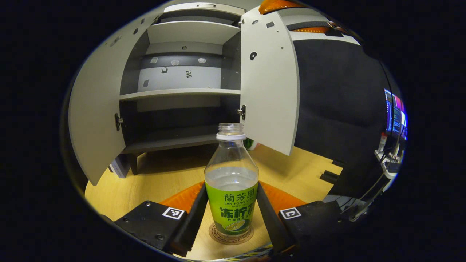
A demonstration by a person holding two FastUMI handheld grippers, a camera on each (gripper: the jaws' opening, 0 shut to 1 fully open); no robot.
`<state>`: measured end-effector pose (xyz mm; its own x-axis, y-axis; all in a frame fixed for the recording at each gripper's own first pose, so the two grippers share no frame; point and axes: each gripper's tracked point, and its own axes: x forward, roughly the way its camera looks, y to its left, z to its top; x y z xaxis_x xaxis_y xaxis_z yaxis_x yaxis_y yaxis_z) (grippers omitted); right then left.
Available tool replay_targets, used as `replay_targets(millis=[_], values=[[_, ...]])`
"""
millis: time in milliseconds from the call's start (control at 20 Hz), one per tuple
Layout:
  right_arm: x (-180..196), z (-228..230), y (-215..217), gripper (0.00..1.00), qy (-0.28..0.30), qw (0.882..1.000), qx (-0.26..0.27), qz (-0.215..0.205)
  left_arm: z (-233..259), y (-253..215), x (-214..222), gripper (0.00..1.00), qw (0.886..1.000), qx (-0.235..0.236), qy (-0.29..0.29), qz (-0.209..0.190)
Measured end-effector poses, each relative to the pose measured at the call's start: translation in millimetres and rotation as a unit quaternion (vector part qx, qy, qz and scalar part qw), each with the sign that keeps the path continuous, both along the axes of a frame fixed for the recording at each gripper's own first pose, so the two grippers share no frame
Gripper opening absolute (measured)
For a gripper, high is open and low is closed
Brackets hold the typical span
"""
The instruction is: Grasp the bottle in the cabinet with the left hand and place it on the coaster, then close the right door with the right hand and the left door with the left hand.
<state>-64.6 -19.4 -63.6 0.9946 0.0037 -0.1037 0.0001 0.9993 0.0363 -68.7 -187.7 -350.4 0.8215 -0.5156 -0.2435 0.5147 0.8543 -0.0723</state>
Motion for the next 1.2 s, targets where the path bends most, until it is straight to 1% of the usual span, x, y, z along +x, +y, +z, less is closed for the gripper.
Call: replay_targets(millis=[150,200,300,350,500,550,600,700,750,800,850,1000,1050,1150,1200], values=[[1.3,-3.6,-5.8,0.96,0.002,1.000,0.005,-0.002,-16.5,3.3,-4.9,0.82,1.000,0.016,0.020,-0.008],[1.3,-3.8,-6.2,0.93,0.001,1.000,0.005,0.000,-16.4,3.9,-5.8,0.82,1.000,0.015,0.023,-0.010],[0.4,-5.1,-10.2,0.93,0.000,1.000,0.007,0.001,-14.9,6.4,-2.0,0.83,1.000,0.014,0.022,-0.007],[-0.1,-5.6,-12.2,0.96,0.001,1.000,0.008,0.001,-15.2,8.8,-0.7,0.83,0.999,0.020,0.025,-0.005],[-1.3,-7.4,-19.0,0.96,0.003,1.000,0.006,0.001,-11.6,8.2,-1.1,0.84,0.999,0.029,0.032,-0.013],[-1.3,-7.4,-22.4,0.93,0.002,1.000,0.007,0.000,-12.6,6.7,-4.1,0.84,0.998,0.033,0.040,-0.022],[-1.6,-8.0,-24.8,0.93,0.002,1.000,0.010,0.002,-11.6,6.5,-6.3,0.84,0.998,0.038,0.041,-0.028],[-1.4,-13.2,-30.2,0.93,0.004,1.000,0.015,0.001,-6.7,10.7,-5.8,0.84,0.998,0.048,0.037,-0.027],[-2.3,-18.3,-32.7,0.96,0.010,1.000,0.018,0.000,-5.3,11.5,-6.4,0.84,0.998,0.051,0.038,-0.028],[-3.2,-21.3,-35.8,0.96,0.015,1.000,0.020,-0.001,-4.2,12.1,-8.0,0.84,0.997,0.054,0.040,-0.028],[-4.0,-23.2,-38.8,0.93,0.016,1.000,0.021,-0.002,-0.7,13.1,-8.5,0.84,0.997,0.056,0.039,-0.031],[-5.7,-26.6,-50.6,0.93,0.013,1.000,0.021,-0.003,17.0,17.7,-7.8,0.85,0.997,0.062,0.034,-0.028],[-6.5,-29.2,-56.3,0.96,0.017,1.000,0.024,-0.007,29.0,17.6,-7.8,0.86,0.997,0.056,0.031,-0.030],[-8.8,-32.9,-68.2,0.96,0.023,0.999,0.033,-0.014,60.4,17.5,-8.0,0.86,0.999,0.042,0.019,-0.029],[-10.2,-30.9,-74.4,0.93,0.021,0.999,0.036,-0.015,76.5,18.1,-6.3,0.86,0.999,0.035,0.012,-0.026]])
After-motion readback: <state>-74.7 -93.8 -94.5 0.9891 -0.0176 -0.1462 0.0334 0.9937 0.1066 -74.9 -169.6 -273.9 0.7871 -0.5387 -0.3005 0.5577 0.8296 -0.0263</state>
